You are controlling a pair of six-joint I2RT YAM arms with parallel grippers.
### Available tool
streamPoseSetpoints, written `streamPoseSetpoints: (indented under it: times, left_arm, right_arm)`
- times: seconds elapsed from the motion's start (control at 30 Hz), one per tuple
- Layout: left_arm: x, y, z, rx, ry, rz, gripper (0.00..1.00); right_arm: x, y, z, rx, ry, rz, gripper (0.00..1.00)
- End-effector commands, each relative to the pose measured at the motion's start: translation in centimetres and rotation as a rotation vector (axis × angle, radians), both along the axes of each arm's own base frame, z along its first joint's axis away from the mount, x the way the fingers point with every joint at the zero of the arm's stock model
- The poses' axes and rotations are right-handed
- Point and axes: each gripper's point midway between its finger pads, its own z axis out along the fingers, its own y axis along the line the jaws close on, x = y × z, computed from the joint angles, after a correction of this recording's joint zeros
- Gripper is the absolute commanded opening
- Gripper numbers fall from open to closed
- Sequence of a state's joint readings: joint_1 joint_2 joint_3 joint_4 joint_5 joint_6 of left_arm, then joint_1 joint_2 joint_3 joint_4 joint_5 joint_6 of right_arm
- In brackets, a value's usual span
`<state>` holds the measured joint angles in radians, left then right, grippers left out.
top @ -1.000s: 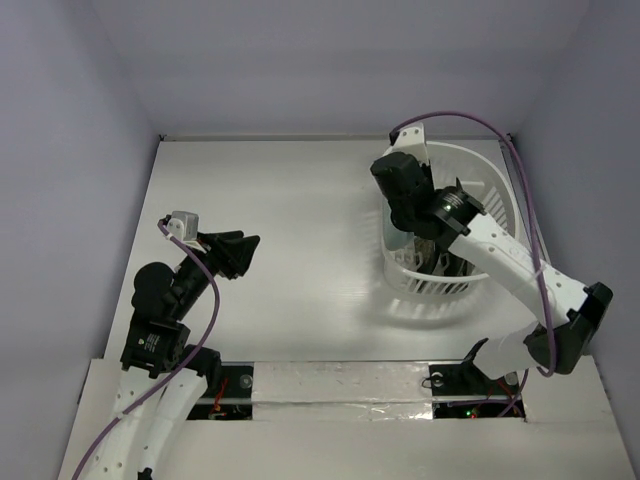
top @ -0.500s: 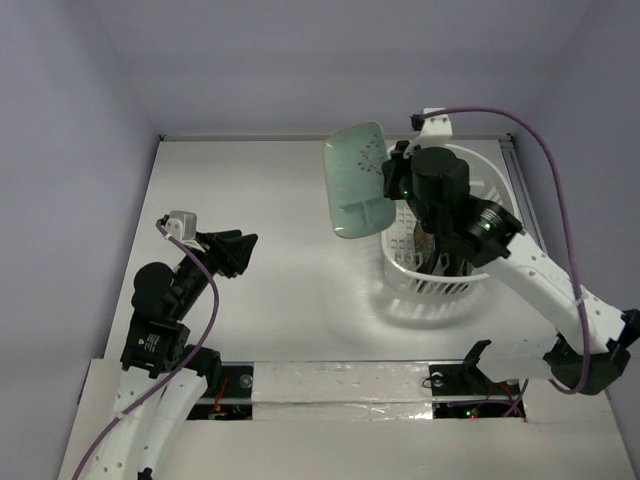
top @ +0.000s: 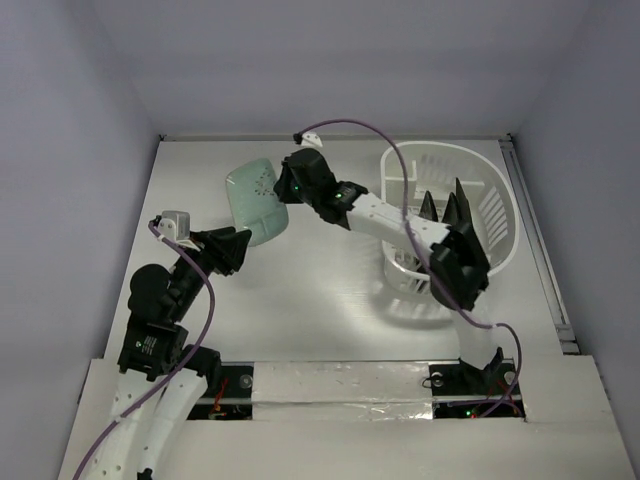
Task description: Unload the plates from the dish rack
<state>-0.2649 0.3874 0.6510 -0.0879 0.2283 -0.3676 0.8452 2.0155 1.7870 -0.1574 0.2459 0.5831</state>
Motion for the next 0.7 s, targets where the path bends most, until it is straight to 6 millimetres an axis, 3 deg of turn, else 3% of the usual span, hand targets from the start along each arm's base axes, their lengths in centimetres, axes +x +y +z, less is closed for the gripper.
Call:
streamPoseSetpoints:
  times: [0.0, 0.03, 0.27, 0.37, 0.4, 0.53, 0.67]
  left_arm:
    - [-0.5, 0.4, 2.8, -0.016, -0.075, 0.014, 0.41]
    - [-0.5, 0.4, 2.8, -0.018, -0.076, 0.013, 0.41]
    - [-0.5, 0.3, 2.7, -0.017, -0.075, 0.009, 0.41]
    - [-0.5, 0.2, 2.7, -0.018, -0.074, 0.006, 0.41]
    - [-0.5, 0.2, 2.7, -0.019, -0.076, 0.004, 0.41]
    - [-0.7, -0.1, 2.6, -0.021, -0.073, -0.013, 0.41]
    - [-0.6, -0.2, 2.6, -0.02, -0.071, -0.015, 0.41]
  right_arm:
    - [1.4, 4.6, 14.5, 0.456, -0.173, 0.043, 0.0]
    - [2.5, 6.1, 11.2, 0.431, -0.129, 0.044, 0.0]
    - [4.8, 10.7, 4.8, 0.48, 0.001, 0.06, 0.0]
    - [5.0, 11.6, 3.5, 0.498, 0.038, 0.069, 0.0]
    - [5.2, 12.0, 2.1, 0.494, 0.061, 0.071, 0.0]
    - [5.7, 12.6, 0.6, 0.494, 0.078, 0.062, 0.04]
    - [5.6, 13.0, -0.9, 0.511, 0.116, 0.059, 0.13]
